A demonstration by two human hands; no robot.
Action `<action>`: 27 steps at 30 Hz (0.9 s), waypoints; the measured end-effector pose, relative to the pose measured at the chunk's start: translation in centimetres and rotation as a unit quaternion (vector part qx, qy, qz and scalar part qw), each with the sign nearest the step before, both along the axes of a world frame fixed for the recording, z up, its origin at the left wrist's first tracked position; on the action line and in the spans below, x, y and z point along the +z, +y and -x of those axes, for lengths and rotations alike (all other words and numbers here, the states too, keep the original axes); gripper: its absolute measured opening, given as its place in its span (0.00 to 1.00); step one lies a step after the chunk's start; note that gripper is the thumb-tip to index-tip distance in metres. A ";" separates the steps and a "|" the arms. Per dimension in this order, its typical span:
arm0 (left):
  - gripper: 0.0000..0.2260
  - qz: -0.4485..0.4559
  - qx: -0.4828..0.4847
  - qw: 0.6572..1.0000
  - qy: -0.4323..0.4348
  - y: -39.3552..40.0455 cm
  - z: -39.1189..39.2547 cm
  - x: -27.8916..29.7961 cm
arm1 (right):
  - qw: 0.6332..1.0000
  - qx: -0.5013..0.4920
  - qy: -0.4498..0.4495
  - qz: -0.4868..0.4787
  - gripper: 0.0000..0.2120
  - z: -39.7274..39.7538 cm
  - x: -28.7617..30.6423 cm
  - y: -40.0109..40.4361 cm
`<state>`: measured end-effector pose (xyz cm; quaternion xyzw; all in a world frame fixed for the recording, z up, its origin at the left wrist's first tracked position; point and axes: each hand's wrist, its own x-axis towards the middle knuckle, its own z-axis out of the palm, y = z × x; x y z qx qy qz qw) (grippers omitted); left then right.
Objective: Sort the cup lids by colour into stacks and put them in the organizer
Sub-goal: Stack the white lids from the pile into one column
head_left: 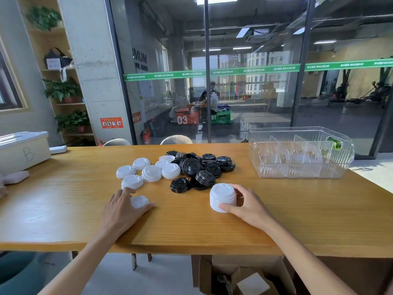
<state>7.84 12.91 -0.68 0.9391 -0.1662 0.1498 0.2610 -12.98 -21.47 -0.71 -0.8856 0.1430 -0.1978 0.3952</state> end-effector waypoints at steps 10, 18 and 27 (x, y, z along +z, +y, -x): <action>0.34 0.080 -0.052 0.995 -0.034 -3.6 1.1 0.7 | 1.000 0.003 -0.009 0.003 0.35 0.0 -0.1 0.0; 0.39 0.129 -0.151 0.980 -0.027 -10.7 5.1 3.3 | 1.000 0.001 -0.009 0.003 0.37 0.0 0.0 0.1; 0.36 0.119 -0.244 0.962 -0.024 -18.0 9.6 3.8 | 1.000 0.002 -0.001 -0.023 0.50 0.0 -0.3 0.0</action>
